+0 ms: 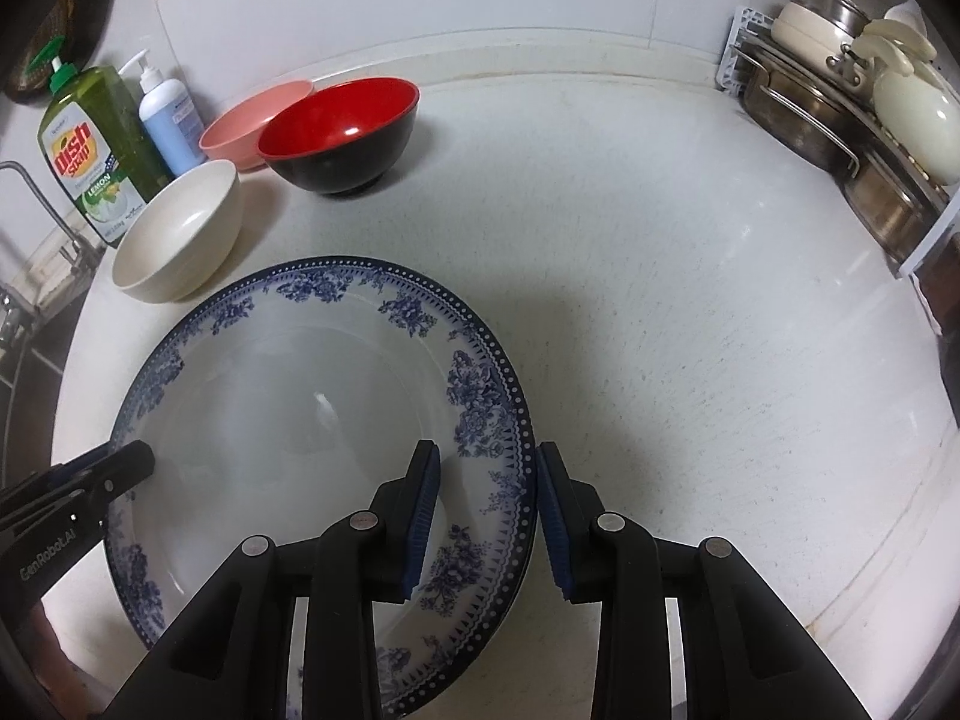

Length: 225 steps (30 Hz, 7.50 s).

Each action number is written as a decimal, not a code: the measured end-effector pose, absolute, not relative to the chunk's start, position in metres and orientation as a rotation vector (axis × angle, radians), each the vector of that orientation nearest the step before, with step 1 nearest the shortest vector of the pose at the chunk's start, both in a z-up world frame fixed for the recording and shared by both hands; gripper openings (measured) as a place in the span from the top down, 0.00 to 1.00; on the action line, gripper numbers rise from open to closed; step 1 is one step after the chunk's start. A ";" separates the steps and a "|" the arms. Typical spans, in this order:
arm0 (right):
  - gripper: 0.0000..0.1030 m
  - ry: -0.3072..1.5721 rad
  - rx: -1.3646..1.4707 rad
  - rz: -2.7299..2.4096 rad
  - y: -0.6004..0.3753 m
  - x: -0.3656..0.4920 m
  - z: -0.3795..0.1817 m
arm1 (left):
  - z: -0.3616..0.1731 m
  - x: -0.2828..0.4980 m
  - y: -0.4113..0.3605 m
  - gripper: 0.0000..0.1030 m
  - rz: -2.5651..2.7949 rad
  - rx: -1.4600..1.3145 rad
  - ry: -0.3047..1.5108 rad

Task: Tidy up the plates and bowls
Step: 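Open both grippers to release the smaller plate on the stack, then move both grippers forward to the rim of the cream bowl, then close both grippers on the rim of the cream bowl, then carry the cream bowl back and lower it onto the plate stack, then open both grippers to release the cream bowl on the plates, then move both grippers forward to the rim of the pink bowl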

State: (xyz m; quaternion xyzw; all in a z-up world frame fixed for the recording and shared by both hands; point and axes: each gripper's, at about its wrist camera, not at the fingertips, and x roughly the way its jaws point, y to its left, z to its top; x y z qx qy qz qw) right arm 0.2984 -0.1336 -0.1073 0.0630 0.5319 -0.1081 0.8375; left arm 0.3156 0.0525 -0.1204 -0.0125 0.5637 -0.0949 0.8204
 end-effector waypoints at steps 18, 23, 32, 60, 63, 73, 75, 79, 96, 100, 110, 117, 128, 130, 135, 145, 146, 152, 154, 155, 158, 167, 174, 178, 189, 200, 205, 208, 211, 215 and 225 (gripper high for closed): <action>0.56 1.187 0.133 -0.197 -0.136 0.302 -0.117 | -0.125 0.313 0.049 0.41 -0.162 0.007 1.208; 0.56 1.143 0.115 -0.218 -0.135 0.300 -0.104 | -0.111 0.308 0.051 0.34 -0.148 0.030 1.145; 0.56 1.049 0.142 -0.159 -0.119 0.311 -0.077 | -0.075 0.312 0.068 0.25 -0.096 0.063 1.014; 0.66 1.045 0.131 0.134 -0.045 0.456 -0.089 | -0.088 0.430 0.129 0.35 -0.062 -0.002 1.058; 0.66 1.060 0.149 0.131 -0.045 0.467 -0.094 | -0.095 0.441 0.129 0.36 -0.078 -0.013 1.073; 0.75 1.138 0.188 0.139 -0.043 0.488 -0.116 | -0.119 0.468 0.121 0.47 -0.116 -0.018 1.153; 0.77 1.147 0.192 0.144 -0.043 0.489 -0.118 | -0.124 0.471 0.118 0.54 -0.125 -0.014 1.170; 0.82 1.162 0.194 0.142 -0.042 0.493 -0.122 | -0.130 0.476 0.115 0.61 -0.147 -0.028 1.191; 0.89 1.174 0.177 0.144 -0.033 0.495 -0.125 | -0.131 0.475 0.118 0.88 -0.185 -0.041 1.204; 0.89 1.173 0.181 0.152 -0.031 0.490 -0.119 | -0.119 0.466 0.123 0.88 -0.177 -0.057 1.206; 0.89 1.136 0.127 0.198 -0.009 0.450 -0.086 | -0.084 0.414 0.155 0.88 -0.157 -0.107 1.155; 0.89 1.151 0.092 0.265 0.017 0.409 -0.085 | -0.073 0.363 0.182 0.88 -0.098 -0.126 1.124; 0.89 1.212 0.025 0.350 0.049 0.346 -0.096 | -0.092 0.296 0.210 0.88 -0.053 -0.182 1.176; 0.89 1.226 0.020 0.356 0.052 0.341 -0.098 | -0.096 0.287 0.213 0.88 -0.054 -0.190 1.191; 0.89 1.259 0.000 0.369 0.058 0.328 -0.103 | -0.106 0.273 0.218 0.88 -0.051 -0.212 1.219; 0.89 1.318 -0.018 0.369 0.060 0.318 -0.115 | -0.121 0.264 0.217 0.88 -0.059 -0.235 1.267; 0.89 1.319 -0.019 0.369 0.059 0.318 -0.116 | -0.122 0.264 0.216 0.88 -0.057 -0.234 1.268; 0.89 1.336 -0.012 0.377 0.058 0.317 -0.120 | -0.122 0.265 0.214 0.87 -0.052 -0.215 1.268; 0.89 1.343 -0.011 0.376 0.059 0.318 -0.122 | -0.124 0.264 0.214 0.87 -0.054 -0.217 1.277; 0.89 1.347 -0.011 0.376 0.059 0.318 -0.124 | -0.125 0.263 0.214 0.87 -0.054 -0.216 1.280; 0.89 1.352 -0.008 0.378 0.060 0.320 -0.125 | -0.126 0.263 0.212 0.86 -0.051 -0.201 1.280; 0.76 1.311 -0.048 0.350 0.059 0.318 -0.120 | -0.117 0.261 0.215 0.46 0.062 -0.072 1.237; 0.65 1.239 -0.048 0.287 0.040 0.318 -0.097 | -0.078 0.269 0.201 0.41 0.085 0.089 1.116; 0.65 1.179 -0.034 0.278 0.028 0.328 -0.074 | -0.054 0.291 0.188 0.40 0.048 0.111 1.063; 0.65 1.066 0.055 0.259 -0.009 0.391 -0.034 | -0.014 0.365 0.146 0.40 -0.062 0.063 0.994; 0.65 1.037 0.030 0.190 -0.044 0.470 -0.022 | -0.015 0.451 0.115 0.40 -0.117 0.064 1.031; 0.65 1.043 0.012 0.178 -0.059 0.503 -0.026 | -0.024 0.491 0.110 0.40 -0.092 0.045 1.051; 0.65 1.058 0.011 0.167 -0.067 0.523 -0.032 | -0.030 0.513 0.107 0.41 -0.084 0.033 1.064; 0.65 1.061 0.018 0.172 -0.072 0.542 -0.040 | -0.038 0.534 0.102 0.43 -0.087 0.009 1.095; 0.65 1.073 0.048 0.179 -0.081 0.570 -0.051 | -0.050 0.559 0.098 0.44 -0.090 -0.045 1.135; 0.65 1.136 0.122 0.199 -0.095 0.620 -0.083 | -0.084 0.601 0.082 0.50 -0.081 -0.053 1.193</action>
